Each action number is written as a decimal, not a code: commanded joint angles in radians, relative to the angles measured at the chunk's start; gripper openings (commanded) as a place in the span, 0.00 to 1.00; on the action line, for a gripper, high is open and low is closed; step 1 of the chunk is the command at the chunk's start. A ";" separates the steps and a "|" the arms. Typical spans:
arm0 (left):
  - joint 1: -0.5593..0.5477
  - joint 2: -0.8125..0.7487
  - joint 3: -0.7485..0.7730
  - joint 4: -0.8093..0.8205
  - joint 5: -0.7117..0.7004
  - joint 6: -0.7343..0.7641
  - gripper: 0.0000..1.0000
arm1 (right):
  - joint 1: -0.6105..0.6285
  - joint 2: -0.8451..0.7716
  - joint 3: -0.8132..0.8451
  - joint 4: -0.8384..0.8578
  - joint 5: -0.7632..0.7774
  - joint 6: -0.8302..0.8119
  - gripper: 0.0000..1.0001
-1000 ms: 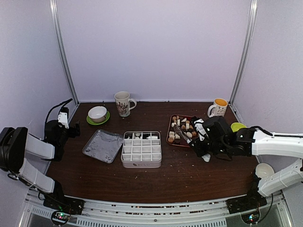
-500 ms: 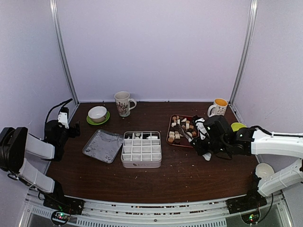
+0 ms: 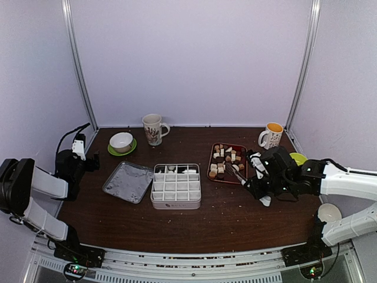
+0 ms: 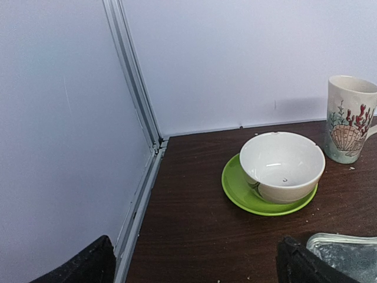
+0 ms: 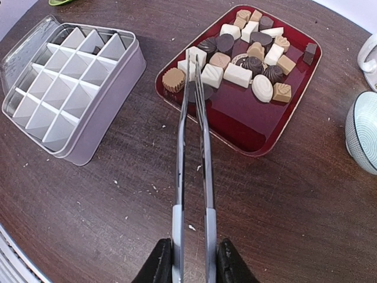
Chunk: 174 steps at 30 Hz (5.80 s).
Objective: Pack the chocolate
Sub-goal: Pick up the fake chocolate from the plate, then place the fake chocolate in the empty pocket of the box.
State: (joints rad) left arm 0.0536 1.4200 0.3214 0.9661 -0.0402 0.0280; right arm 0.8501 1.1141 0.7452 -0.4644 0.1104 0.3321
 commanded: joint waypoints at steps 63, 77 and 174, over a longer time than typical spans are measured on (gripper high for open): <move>0.007 0.005 0.019 0.024 0.011 0.004 0.98 | -0.211 0.268 0.179 -0.100 -0.070 0.031 0.37; 0.007 0.005 0.020 0.023 0.010 0.004 0.98 | -0.265 0.392 0.250 -0.079 -0.069 -0.007 0.37; 0.007 0.005 0.019 0.025 0.011 0.004 0.98 | -0.057 0.205 0.278 0.126 -0.401 -0.197 0.20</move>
State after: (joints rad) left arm 0.0536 1.4200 0.3214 0.9653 -0.0402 0.0280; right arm 0.7685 1.3037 0.9844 -0.3786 -0.2615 0.1532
